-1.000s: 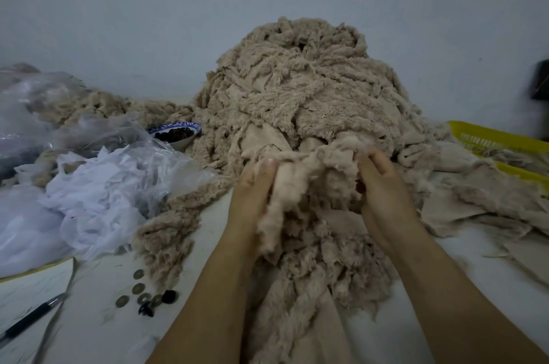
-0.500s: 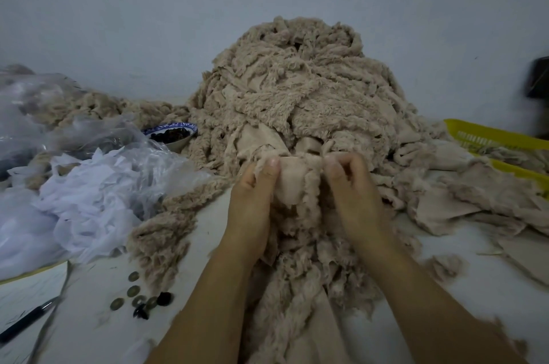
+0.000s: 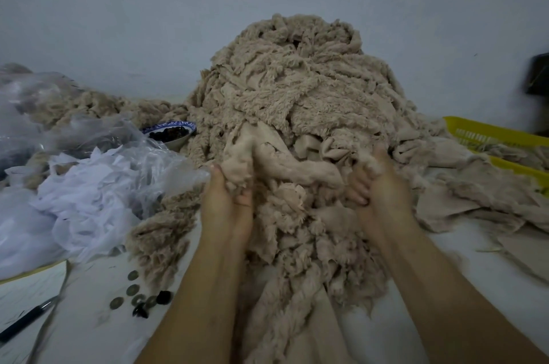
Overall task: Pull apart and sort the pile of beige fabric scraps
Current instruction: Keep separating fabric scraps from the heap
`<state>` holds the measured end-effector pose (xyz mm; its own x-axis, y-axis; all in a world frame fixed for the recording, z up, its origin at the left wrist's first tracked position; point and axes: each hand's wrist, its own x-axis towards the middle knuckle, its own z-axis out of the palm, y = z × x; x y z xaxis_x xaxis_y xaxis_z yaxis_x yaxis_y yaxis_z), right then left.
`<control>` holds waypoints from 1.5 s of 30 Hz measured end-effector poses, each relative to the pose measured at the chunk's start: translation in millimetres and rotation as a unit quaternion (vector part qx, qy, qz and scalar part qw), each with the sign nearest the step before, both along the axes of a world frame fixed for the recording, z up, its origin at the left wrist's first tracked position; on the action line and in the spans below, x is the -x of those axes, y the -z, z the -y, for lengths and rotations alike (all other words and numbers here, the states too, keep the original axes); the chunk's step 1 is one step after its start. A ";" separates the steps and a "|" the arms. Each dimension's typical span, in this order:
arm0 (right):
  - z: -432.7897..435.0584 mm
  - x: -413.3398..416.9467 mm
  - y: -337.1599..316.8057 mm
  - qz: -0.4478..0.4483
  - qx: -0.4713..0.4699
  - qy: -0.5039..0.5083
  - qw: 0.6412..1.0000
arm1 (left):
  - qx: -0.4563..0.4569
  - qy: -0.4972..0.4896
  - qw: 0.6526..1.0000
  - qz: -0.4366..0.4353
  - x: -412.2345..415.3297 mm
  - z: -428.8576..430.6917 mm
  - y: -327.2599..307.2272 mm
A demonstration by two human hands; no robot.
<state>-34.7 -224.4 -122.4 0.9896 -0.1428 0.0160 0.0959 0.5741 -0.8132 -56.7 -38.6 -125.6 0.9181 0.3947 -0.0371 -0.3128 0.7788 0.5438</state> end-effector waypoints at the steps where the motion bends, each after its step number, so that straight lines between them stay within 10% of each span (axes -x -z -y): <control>1: 6.8 -1.1 -1.5 0.004 -0.019 -0.004 1.000 | 0.002 0.001 1.000 0.003 -0.4 -3.2 0.4; 6: -10.2 4.5 17.1 0.073 0.357 -0.013 0.931 | -0.150 0.098 0.984 0.024 3.4 17.7 3.8; 12: -20.9 2.8 26.5 0.227 0.527 0.001 0.819 | -0.192 0.206 0.958 0.056 12.2 15.1 -0.9; 19: -6.3 2.2 16.5 0.183 0.454 0.080 0.869 | -0.220 0.302 0.925 0.064 19.5 18.5 -1.9; 22: -5.7 2.3 5.2 0.081 0.163 0.023 0.983 | -0.253 0.247 0.933 0.067 12.0 18.2 -0.6; 25: -6.2 6.7 -4.5 0.072 -0.021 -0.131 0.988 | -0.328 0.205 0.922 0.015 9.6 23.0 4.4; 36: -29.5 24.2 10.3 0.169 0.322 -0.154 0.919 | -0.416 0.071 0.907 0.010 13.6 22.6 5.7; 45: -3.0 1.5 11.3 0.072 0.329 0.000 0.942 | -0.449 -0.165 0.873 -0.091 4.3 4.7 12.9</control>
